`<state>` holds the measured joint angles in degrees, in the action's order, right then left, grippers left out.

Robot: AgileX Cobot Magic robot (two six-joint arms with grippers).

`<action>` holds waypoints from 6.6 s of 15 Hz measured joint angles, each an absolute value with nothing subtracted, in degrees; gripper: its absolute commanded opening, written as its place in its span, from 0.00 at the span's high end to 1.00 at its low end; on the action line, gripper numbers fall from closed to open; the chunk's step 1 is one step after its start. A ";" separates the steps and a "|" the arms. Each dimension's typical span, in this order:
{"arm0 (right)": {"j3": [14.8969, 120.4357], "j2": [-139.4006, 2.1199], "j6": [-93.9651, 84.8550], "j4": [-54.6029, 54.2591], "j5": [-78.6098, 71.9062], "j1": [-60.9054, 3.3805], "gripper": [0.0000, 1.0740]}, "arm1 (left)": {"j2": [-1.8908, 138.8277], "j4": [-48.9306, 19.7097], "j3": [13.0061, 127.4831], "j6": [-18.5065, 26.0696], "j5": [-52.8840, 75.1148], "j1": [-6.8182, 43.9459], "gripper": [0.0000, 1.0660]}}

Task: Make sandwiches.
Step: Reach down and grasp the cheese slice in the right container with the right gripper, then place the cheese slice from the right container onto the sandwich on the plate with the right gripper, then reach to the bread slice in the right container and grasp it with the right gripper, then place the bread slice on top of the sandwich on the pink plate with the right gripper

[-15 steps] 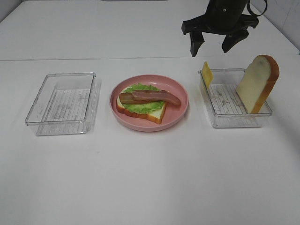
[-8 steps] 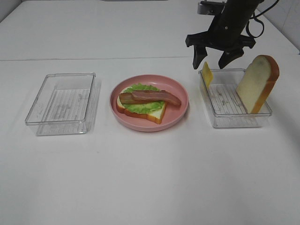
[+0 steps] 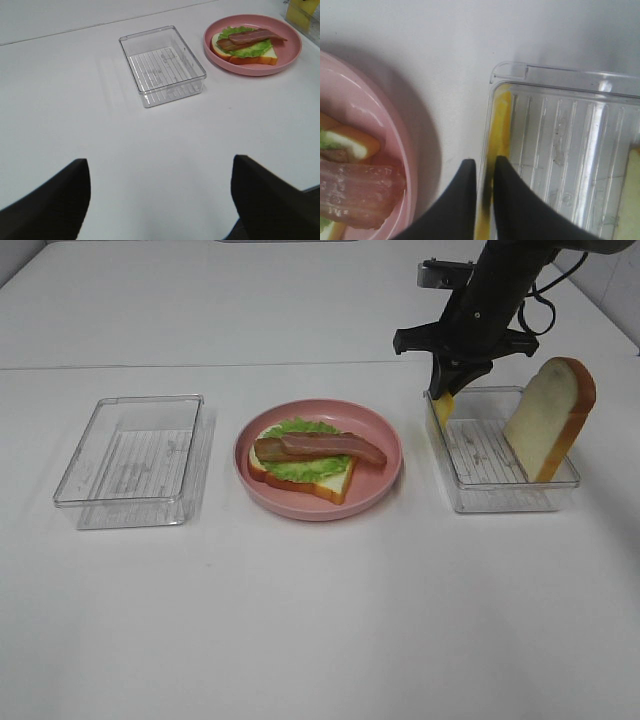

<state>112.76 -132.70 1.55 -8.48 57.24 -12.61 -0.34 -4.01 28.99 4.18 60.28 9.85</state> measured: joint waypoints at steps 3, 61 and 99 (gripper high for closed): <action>112.76 -132.70 1.55 -8.54 57.30 -12.61 1.00 | -0.34 -4.01 28.93 4.18 60.28 9.85 0.30; 111.27 -116.20 4.30 -2.58 69.39 -0.80 0.25 | -0.34 -4.01 28.71 4.18 60.22 9.85 0.30; 83.42 -114.82 -19.82 -61.94 49.68 -9.40 1.00 | -0.34 -4.01 28.71 4.18 60.16 9.85 0.30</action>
